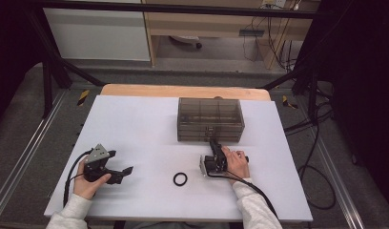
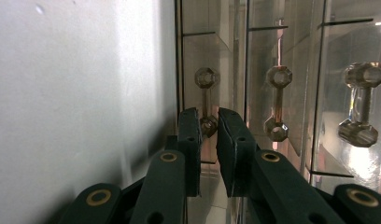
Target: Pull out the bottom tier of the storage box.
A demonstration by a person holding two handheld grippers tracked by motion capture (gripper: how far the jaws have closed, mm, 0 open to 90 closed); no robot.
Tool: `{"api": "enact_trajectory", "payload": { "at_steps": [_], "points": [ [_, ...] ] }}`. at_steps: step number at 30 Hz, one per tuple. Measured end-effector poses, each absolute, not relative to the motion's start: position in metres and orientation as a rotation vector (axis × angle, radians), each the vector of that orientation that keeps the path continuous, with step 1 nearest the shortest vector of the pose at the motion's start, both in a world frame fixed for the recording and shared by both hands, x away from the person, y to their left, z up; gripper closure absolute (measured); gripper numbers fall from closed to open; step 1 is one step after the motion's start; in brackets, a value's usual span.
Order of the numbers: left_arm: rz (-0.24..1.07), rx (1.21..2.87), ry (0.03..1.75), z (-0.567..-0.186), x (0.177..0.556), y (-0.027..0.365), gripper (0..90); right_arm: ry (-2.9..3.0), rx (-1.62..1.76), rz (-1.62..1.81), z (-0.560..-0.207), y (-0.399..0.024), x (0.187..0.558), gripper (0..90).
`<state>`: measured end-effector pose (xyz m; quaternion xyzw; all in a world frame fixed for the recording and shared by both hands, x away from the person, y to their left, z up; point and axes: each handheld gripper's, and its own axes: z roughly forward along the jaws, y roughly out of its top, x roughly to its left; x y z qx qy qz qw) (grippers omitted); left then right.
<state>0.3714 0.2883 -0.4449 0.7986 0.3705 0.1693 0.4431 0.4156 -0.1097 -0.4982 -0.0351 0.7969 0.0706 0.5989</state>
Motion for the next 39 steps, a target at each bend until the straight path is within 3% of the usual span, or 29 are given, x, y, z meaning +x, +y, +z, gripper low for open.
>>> {"api": "enact_trajectory", "payload": {
  "at_steps": [19,22,29,35,39],
  "points": [
    [0.421,1.976,0.918,-0.444,0.371,0.289,0.9,1.852,-0.093,0.157,-0.498,-0.109,0.404,80.3],
    [0.420,1.975,0.918,-0.444,0.371,0.289,0.9,1.851,-0.078,0.172,-0.496,-0.109,0.402,88.2],
    [0.421,1.975,0.917,-0.444,0.371,0.289,0.9,1.834,-0.050,0.188,-0.495,-0.113,0.403,64.3],
    [0.423,1.976,0.915,-0.444,0.371,0.288,0.9,1.809,-0.045,0.208,-0.493,-0.115,0.404,56.8],
    [0.420,1.976,0.919,-0.444,0.371,0.289,0.9,1.824,-0.045,0.199,-0.492,-0.116,0.408,57.3]
  ]
}}
